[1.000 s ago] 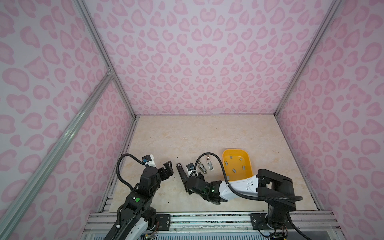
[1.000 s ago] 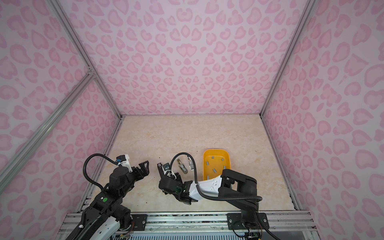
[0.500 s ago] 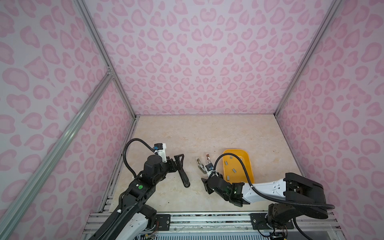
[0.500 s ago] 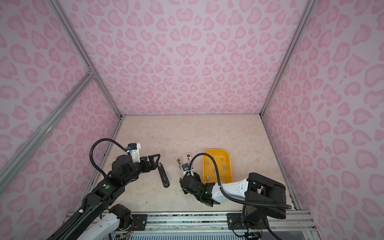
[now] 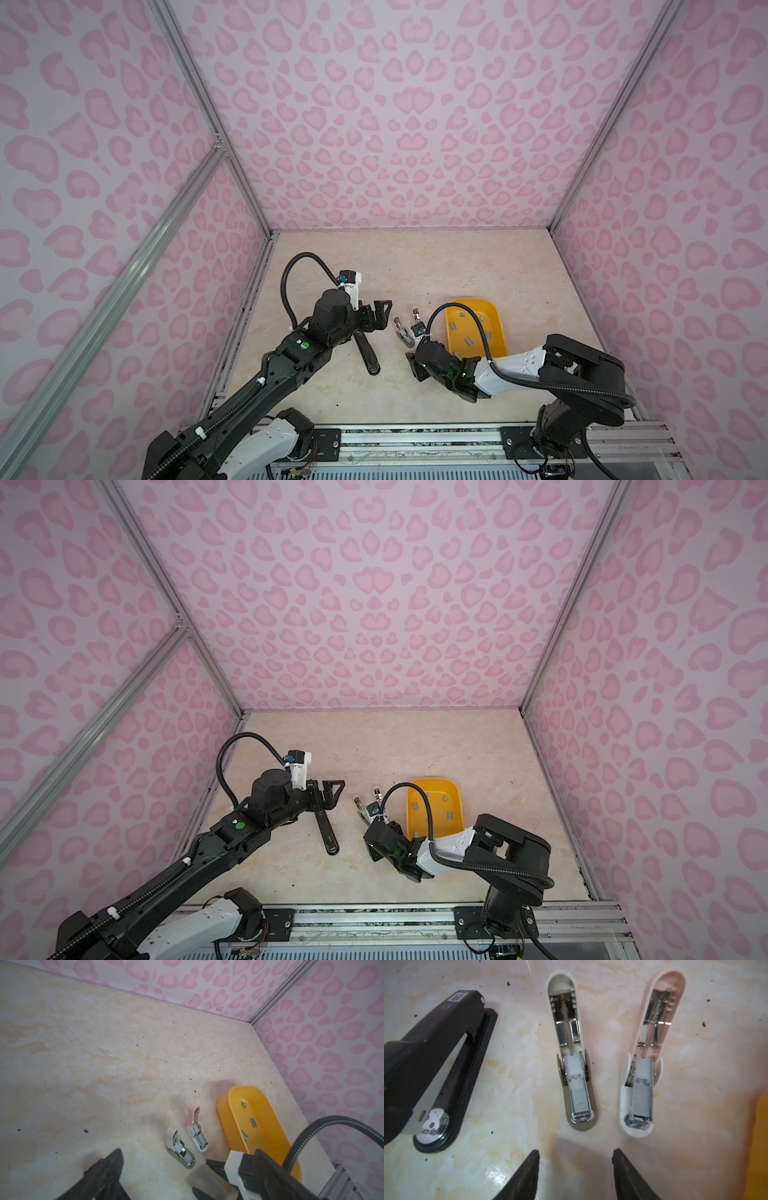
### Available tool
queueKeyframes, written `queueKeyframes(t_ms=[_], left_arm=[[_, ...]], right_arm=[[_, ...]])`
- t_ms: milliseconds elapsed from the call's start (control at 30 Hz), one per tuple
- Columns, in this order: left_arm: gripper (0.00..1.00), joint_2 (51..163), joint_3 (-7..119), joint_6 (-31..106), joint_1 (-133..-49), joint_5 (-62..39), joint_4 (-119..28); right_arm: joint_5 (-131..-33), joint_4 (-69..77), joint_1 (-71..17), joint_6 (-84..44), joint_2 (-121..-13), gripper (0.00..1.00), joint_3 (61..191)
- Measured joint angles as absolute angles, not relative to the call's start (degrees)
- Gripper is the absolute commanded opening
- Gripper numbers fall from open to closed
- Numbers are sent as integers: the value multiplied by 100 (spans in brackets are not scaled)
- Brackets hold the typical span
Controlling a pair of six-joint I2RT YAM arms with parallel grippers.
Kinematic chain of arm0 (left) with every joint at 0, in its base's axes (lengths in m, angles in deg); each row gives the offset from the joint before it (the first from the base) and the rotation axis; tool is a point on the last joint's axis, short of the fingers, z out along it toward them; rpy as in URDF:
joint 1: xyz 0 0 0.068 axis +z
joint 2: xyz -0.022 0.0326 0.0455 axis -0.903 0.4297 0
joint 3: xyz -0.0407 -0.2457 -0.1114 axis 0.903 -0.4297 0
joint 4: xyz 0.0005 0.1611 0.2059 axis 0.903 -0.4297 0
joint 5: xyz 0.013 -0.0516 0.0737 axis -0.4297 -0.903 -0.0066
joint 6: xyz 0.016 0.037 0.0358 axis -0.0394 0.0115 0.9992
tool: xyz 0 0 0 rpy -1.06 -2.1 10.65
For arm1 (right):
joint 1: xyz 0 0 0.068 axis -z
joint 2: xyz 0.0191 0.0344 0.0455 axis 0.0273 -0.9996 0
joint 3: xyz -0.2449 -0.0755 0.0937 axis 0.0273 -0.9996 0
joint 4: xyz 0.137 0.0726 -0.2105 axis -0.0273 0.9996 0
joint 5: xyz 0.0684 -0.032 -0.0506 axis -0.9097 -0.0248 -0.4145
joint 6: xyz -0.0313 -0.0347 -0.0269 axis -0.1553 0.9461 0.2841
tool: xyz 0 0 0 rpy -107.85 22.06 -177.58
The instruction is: Load the staples into the stapler
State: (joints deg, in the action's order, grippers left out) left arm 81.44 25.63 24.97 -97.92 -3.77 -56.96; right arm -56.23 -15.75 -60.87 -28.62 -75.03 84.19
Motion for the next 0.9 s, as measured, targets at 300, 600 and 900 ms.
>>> queueKeyframes(t_ms=[300,600,900], left_arm=[[99,8323,2598,2545,-9792,-342,-5696],[98,8376,2598,2539,-9792,-314,-5694],[97,9001,2663,2477,-9774,-386,-5611]], right_arm=[[-5678,-1765,-5901,-2717,-7820,56,8524],[-5663,-2233,-5842,-2440,-8174,49,8649],[-5702,-2528,-5834,-2289,-8371,41,8721]])
